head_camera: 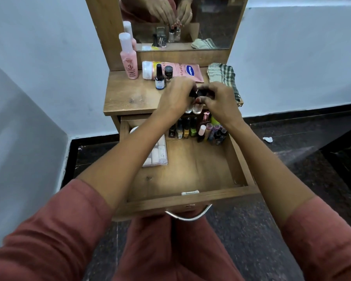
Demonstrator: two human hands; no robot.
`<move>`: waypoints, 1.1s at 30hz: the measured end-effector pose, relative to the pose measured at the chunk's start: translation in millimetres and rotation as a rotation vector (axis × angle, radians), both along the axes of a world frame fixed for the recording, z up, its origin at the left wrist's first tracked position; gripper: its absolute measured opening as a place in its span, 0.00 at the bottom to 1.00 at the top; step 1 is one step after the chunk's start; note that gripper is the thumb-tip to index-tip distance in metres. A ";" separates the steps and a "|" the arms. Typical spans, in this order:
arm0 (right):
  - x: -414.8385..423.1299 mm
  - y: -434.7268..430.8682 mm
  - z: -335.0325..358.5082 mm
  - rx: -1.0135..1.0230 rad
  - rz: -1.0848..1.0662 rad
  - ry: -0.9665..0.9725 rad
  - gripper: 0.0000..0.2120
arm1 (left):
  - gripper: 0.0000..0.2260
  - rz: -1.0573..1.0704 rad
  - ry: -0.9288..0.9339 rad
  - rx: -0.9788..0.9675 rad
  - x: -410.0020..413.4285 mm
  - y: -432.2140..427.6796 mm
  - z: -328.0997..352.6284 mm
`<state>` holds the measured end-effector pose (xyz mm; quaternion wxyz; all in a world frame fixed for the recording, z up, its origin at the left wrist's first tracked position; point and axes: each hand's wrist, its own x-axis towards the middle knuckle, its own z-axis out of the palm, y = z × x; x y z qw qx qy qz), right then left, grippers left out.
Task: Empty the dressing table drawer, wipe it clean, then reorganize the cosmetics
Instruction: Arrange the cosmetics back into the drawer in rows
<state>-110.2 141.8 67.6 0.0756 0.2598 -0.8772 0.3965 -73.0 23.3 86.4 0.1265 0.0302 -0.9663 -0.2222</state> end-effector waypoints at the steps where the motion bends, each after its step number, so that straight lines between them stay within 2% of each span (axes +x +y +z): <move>1: 5.4 3.1 -1.7 0.008 0.009 0.002 0.14 | 0.11 -0.004 -0.005 0.018 4.8 1.4 -3.4; 14: 18.7 6.4 -50.0 0.238 0.058 -0.110 0.15 | 0.11 0.047 -0.232 0.210 29.2 10.0 -60.9; 23: 15.8 3.9 -72.5 0.425 0.029 -0.001 0.15 | 0.13 0.100 -0.217 0.271 24.8 11.6 -93.4; 33: 14.2 3.8 -84.8 0.540 -0.019 0.010 0.16 | 0.12 0.106 -0.154 0.268 20.7 17.8 -105.2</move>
